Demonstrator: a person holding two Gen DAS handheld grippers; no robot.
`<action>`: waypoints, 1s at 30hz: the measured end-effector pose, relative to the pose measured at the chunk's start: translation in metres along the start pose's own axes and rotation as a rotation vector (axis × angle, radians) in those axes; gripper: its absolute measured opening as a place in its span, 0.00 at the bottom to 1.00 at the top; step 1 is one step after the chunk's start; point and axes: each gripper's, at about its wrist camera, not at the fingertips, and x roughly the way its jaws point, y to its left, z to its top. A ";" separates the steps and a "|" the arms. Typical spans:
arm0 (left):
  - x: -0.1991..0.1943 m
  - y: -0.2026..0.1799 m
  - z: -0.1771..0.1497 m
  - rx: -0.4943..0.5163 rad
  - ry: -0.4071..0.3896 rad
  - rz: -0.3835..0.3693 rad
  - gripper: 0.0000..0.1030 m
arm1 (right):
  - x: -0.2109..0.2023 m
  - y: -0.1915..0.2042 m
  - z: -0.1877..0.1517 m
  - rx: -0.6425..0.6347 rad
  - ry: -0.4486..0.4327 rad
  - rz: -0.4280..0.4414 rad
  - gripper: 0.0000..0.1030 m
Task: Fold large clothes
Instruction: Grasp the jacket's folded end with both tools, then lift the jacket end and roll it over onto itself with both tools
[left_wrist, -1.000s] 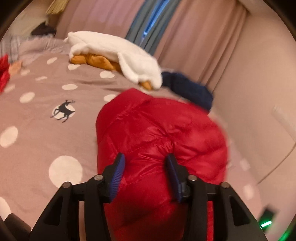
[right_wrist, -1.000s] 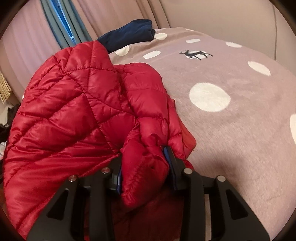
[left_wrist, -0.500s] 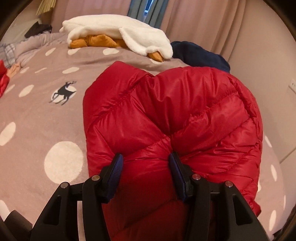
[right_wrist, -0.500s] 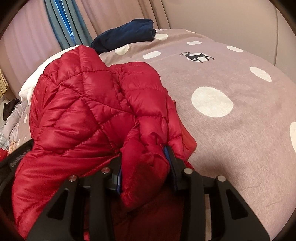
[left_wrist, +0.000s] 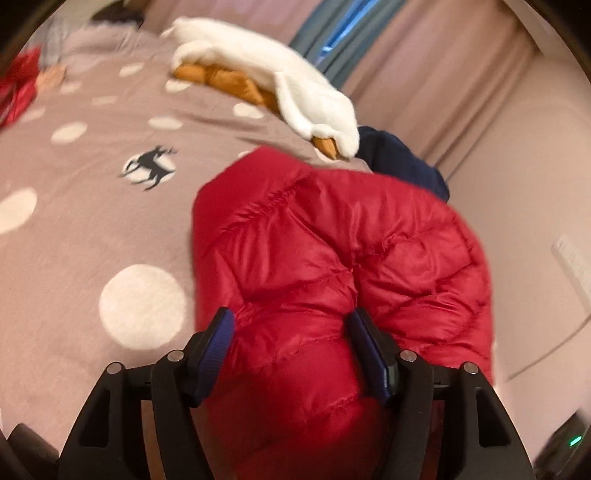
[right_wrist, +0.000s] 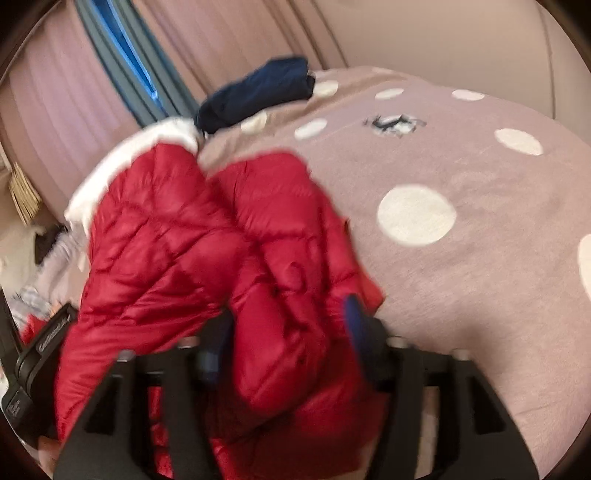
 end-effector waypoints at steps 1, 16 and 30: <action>-0.006 0.005 0.004 -0.030 0.012 -0.016 0.72 | -0.005 -0.004 0.002 0.010 -0.026 0.007 0.88; 0.031 0.041 -0.013 -0.314 0.283 -0.419 0.99 | 0.020 -0.037 -0.007 0.343 0.155 0.276 1.00; 0.059 -0.005 -0.017 -0.138 0.243 -0.362 0.92 | 0.057 -0.011 -0.020 0.372 0.302 0.504 0.49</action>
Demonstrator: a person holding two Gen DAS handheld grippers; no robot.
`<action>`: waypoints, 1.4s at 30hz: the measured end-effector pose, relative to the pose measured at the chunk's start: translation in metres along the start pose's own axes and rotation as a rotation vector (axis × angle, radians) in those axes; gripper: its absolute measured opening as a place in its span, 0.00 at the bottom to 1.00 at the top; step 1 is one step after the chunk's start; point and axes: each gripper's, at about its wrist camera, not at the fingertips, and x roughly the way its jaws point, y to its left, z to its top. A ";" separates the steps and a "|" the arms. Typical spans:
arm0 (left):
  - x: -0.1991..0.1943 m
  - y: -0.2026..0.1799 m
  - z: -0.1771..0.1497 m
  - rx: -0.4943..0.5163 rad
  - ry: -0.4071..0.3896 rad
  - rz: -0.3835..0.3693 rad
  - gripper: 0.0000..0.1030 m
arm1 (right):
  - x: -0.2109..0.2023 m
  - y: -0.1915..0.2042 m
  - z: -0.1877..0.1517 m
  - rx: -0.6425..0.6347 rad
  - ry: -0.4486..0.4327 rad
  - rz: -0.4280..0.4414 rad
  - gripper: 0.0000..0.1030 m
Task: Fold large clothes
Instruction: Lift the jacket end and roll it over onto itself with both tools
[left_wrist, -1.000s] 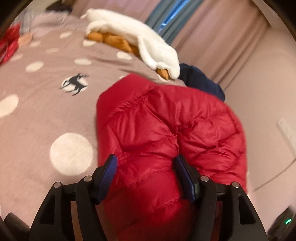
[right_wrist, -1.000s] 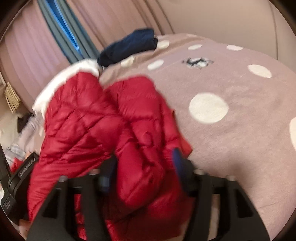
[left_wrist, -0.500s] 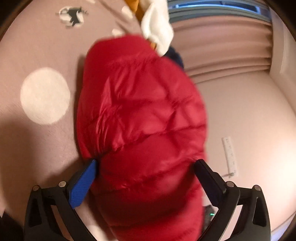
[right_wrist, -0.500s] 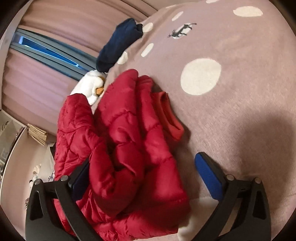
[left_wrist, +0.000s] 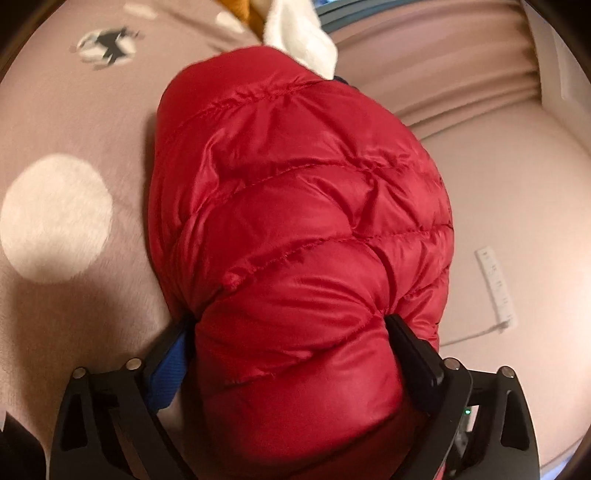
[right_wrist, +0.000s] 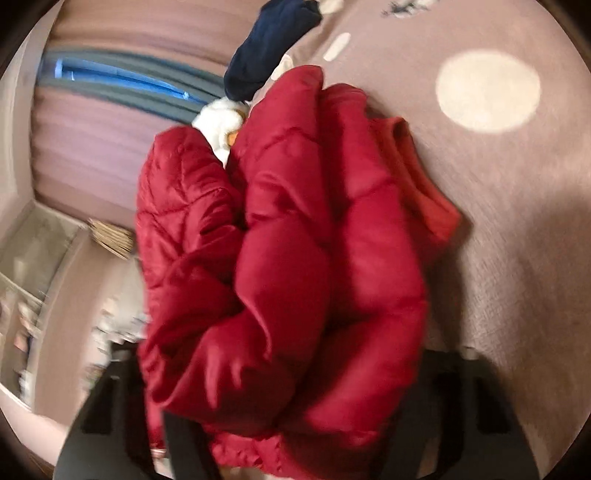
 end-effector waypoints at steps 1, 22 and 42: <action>-0.001 -0.006 -0.002 0.021 -0.010 0.013 0.89 | -0.003 -0.003 -0.001 0.017 -0.001 0.044 0.45; -0.205 -0.134 0.008 0.374 -0.432 -0.046 0.78 | -0.043 0.230 -0.057 -0.563 -0.196 0.196 0.39; -0.239 -0.098 0.060 0.407 -0.528 0.060 0.78 | 0.010 0.318 -0.064 -0.664 -0.123 0.270 0.41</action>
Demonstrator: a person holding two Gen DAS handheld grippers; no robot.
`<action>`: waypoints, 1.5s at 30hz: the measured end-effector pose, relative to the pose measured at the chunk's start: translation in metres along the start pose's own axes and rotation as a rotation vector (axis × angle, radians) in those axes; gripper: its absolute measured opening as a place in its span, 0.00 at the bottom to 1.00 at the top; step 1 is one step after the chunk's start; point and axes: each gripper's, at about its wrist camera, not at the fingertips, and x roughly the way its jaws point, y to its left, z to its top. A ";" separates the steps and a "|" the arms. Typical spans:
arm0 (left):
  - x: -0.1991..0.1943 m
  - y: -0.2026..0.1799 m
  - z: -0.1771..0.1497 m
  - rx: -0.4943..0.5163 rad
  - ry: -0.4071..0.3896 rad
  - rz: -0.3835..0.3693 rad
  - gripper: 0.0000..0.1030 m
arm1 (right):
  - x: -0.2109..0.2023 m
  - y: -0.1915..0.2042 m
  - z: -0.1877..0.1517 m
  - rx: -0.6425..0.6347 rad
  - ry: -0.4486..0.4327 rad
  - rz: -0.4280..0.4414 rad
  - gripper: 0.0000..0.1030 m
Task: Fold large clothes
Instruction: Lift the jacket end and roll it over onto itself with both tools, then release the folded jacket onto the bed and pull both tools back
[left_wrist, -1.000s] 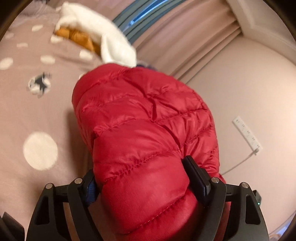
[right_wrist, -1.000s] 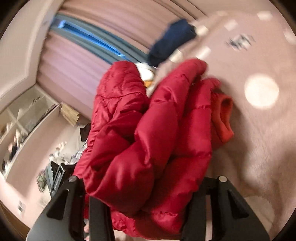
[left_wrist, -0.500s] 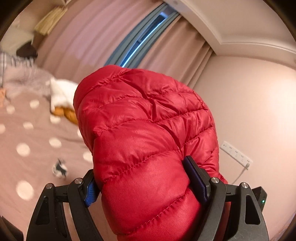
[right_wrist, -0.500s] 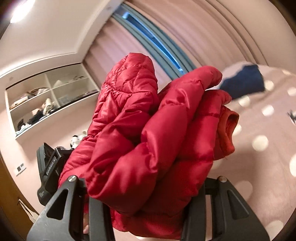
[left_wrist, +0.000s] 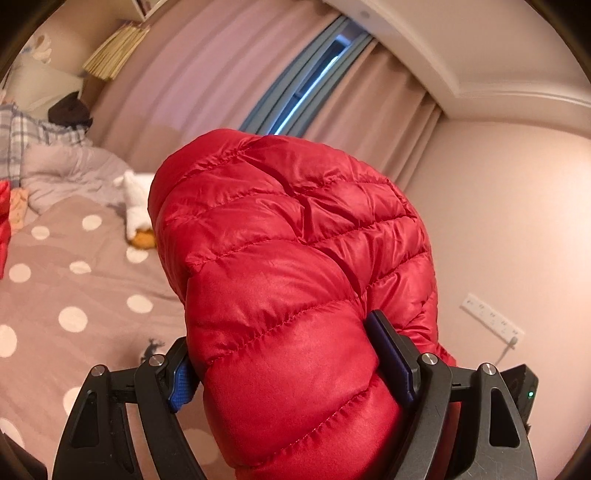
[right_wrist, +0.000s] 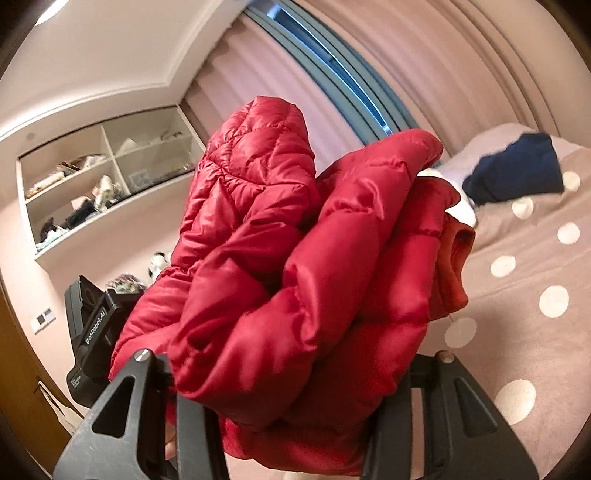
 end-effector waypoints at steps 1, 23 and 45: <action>0.008 0.008 -0.004 0.001 0.009 0.009 0.78 | 0.005 -0.007 -0.004 -0.002 0.007 -0.008 0.41; 0.149 0.146 -0.154 -0.095 0.299 0.313 0.85 | 0.136 -0.179 -0.126 0.229 0.340 -0.301 0.50; -0.014 -0.003 -0.061 0.073 0.092 0.537 0.87 | -0.021 -0.048 -0.023 -0.121 0.214 -0.424 1.00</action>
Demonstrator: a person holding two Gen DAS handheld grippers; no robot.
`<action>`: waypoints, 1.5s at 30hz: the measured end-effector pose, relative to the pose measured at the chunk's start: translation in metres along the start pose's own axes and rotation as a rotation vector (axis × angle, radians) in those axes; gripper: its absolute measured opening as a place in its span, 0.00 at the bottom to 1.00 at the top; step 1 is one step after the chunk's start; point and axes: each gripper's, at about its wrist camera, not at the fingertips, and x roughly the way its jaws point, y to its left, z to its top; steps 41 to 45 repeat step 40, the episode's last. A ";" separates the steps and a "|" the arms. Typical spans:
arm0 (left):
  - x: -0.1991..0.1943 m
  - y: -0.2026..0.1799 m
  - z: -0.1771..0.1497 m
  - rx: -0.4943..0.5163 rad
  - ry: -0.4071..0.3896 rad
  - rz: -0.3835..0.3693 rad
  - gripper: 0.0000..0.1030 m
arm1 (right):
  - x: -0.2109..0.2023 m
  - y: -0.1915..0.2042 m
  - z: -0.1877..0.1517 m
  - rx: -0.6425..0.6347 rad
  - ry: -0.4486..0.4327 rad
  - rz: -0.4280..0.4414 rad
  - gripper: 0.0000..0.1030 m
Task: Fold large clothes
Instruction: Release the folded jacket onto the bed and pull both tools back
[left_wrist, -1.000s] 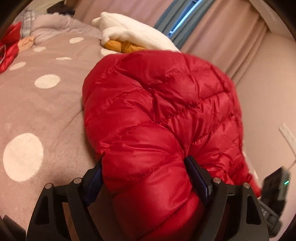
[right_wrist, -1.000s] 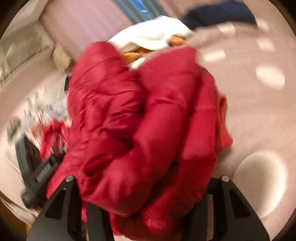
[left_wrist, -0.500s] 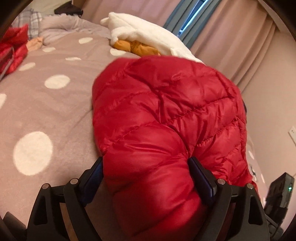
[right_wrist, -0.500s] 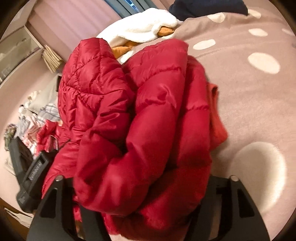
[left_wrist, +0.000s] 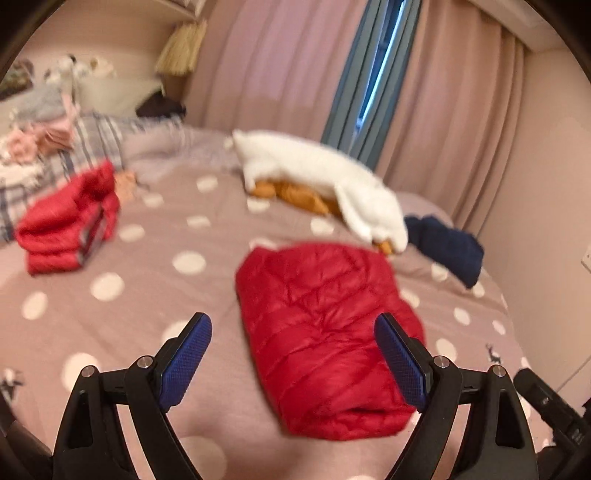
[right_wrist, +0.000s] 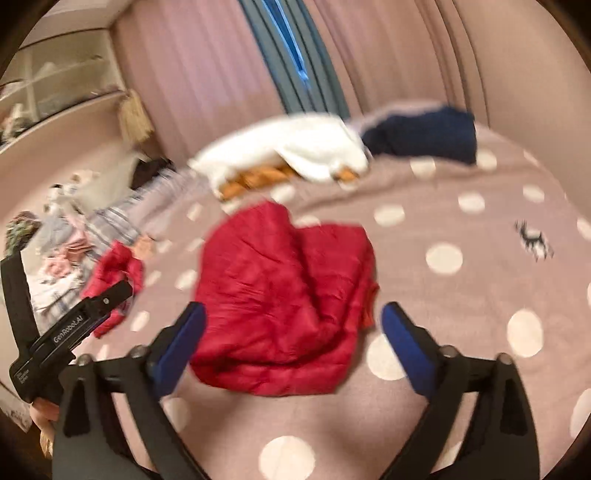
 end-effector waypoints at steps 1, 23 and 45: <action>-0.010 -0.001 0.002 -0.001 -0.026 -0.006 0.89 | -0.015 0.005 0.000 -0.016 -0.023 0.002 1.00; -0.101 0.001 -0.014 -0.005 -0.184 -0.135 0.99 | -0.103 0.029 -0.026 -0.161 -0.133 -0.059 1.00; -0.094 -0.005 -0.020 0.044 -0.152 -0.138 0.99 | -0.115 0.037 -0.032 -0.200 -0.177 -0.047 1.00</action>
